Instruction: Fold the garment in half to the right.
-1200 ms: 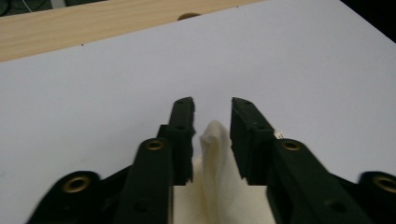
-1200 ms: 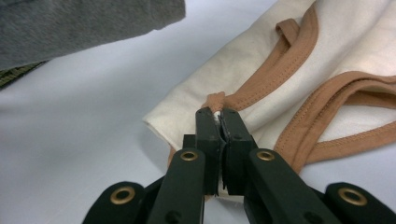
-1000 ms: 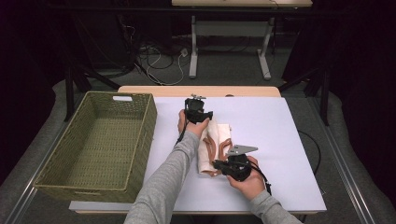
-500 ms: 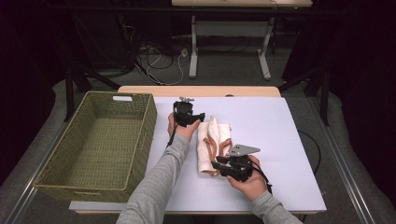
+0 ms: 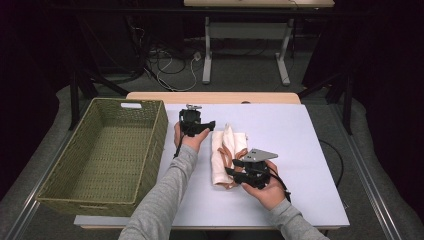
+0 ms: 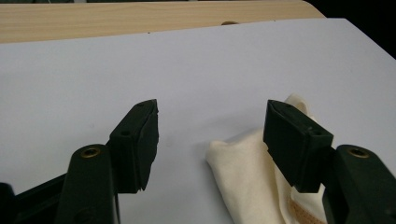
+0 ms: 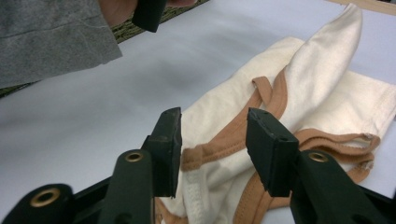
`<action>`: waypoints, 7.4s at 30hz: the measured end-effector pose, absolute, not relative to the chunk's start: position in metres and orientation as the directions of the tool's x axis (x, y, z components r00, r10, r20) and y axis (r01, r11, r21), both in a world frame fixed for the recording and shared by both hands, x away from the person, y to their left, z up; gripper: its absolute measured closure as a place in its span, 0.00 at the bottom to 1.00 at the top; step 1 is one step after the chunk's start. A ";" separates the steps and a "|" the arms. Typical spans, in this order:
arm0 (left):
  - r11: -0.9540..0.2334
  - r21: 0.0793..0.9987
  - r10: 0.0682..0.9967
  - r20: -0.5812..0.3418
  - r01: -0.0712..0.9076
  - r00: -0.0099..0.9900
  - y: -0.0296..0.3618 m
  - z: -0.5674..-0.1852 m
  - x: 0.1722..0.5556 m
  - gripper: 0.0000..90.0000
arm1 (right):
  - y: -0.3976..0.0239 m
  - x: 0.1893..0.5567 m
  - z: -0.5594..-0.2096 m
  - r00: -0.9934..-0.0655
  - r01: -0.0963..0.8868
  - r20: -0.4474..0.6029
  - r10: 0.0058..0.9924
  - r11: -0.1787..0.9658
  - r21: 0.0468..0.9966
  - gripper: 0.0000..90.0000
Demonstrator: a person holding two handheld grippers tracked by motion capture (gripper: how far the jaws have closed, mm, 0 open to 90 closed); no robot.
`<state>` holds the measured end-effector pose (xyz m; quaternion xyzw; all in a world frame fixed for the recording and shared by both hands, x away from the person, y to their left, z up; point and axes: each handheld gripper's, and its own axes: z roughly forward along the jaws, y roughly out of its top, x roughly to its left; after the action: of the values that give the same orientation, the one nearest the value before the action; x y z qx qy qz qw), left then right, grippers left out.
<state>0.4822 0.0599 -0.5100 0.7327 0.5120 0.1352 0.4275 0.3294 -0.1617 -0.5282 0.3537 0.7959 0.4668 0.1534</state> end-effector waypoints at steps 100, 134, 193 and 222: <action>-0.143 0.768 0.827 -0.253 0.624 0.502 0.060 -0.522 0.470 0.28 | -0.182 0.398 -0.543 -0.521 0.520 0.138 0.842 0.186 0.833 0.96; -0.181 0.751 0.824 -0.238 0.636 0.515 0.048 -0.532 0.484 0.35 | -0.204 0.367 -0.541 -0.506 0.461 0.059 0.860 0.212 0.862 0.57; -0.152 0.594 0.824 -0.366 0.790 0.434 0.028 -0.547 0.502 0.95 | -0.195 0.362 -0.533 -0.591 0.403 0.032 0.806 0.261 0.877 0.43; -0.180 0.651 0.843 -0.284 0.738 0.456 0.043 -0.530 0.504 0.95 | -0.164 0.352 -0.523 -0.772 0.250 -0.202 0.602 0.580 0.776 0.28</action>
<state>0.5038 0.0431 -0.5302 0.7650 0.5166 0.0697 0.3781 0.3523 -0.1640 -0.5228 0.2481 0.8587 0.3856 0.2288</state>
